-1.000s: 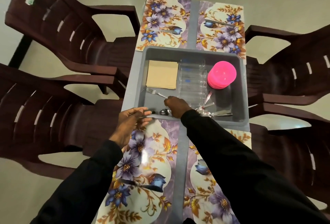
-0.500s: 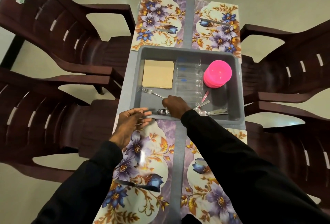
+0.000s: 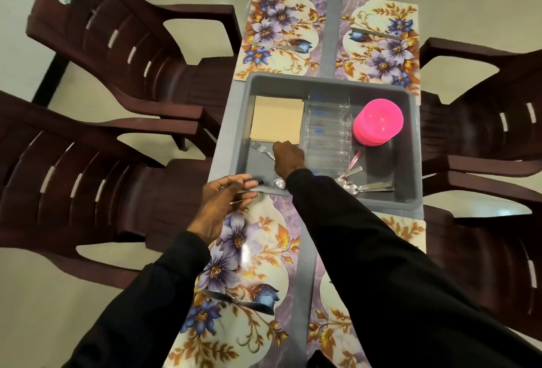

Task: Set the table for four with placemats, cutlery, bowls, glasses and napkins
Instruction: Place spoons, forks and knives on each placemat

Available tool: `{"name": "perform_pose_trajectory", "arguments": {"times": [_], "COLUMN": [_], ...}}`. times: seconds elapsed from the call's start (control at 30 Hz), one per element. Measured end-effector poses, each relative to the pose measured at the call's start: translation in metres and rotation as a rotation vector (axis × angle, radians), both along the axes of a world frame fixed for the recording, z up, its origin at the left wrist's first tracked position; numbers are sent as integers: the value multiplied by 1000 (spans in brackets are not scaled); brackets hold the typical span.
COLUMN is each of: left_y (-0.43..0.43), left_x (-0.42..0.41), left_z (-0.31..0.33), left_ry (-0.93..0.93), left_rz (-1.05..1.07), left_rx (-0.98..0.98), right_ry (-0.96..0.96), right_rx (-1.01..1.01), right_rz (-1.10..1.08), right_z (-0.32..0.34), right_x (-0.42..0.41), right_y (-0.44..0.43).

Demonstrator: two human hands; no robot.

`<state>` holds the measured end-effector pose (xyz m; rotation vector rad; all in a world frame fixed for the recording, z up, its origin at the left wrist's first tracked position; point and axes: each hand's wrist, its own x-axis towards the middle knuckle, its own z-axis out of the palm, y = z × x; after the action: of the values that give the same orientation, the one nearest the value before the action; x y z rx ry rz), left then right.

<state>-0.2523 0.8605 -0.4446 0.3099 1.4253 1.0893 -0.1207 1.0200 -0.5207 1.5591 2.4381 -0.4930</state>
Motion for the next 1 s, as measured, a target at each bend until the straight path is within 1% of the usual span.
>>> {"name": "perform_pose_trajectory", "arguments": {"times": [0.1, 0.2, 0.27, 0.33, 0.37, 0.43, 0.47, 0.57, 0.67, 0.73, 0.8, 0.9, 1.0], "left_y": [2, 6, 11, 19, 24, 31, 35, 45, 52, 54, 55, 53, 49], "left_x": [-1, 3, 6, 9, 11, 19, 25, 43, 62, 68, 68, 62, 55], "left_z": [-3, -5, -8, -11, -12, -11, -10, -4, -3, -6, -8, -9, -11], "left_ry": [-21, -34, -40, -57, -73, -119, -147, -209, -179, -153, -153, -143, -130], "left_rz": [23, 48, 82, 125, 142, 148, 131, 50, 40, 60, 71, 81, 81], "left_rx": [-8, -1, -4, -28, -37, -25, -1, 85, 74, 45, 34, 18, 11], "right_ry": [40, 104, 222, 416, 525, 759, 841, 958, 1017, 1002, 902, 618, 339], "right_rx": [-51, -14, 49, 83, 69, 3, -54, -225, -296, -295, -238, -75, -100], "right_rz": [-42, -15, -34, -118, -179, -280, -307, -343, -386, -394, -395, -304, -73], "right_z": [-2, -3, -4, -4, 0, 14, 23, 41, 45, 47, 42, 20, 1], "right_x": [3, 11, 17, 25, 30, 42, 49, 68, 91, 109, 131, 167, 185], "right_y": [-3, -9, -13, -18, -21, -31, -37, -55, -62, -58, -47, -25, -14]}}
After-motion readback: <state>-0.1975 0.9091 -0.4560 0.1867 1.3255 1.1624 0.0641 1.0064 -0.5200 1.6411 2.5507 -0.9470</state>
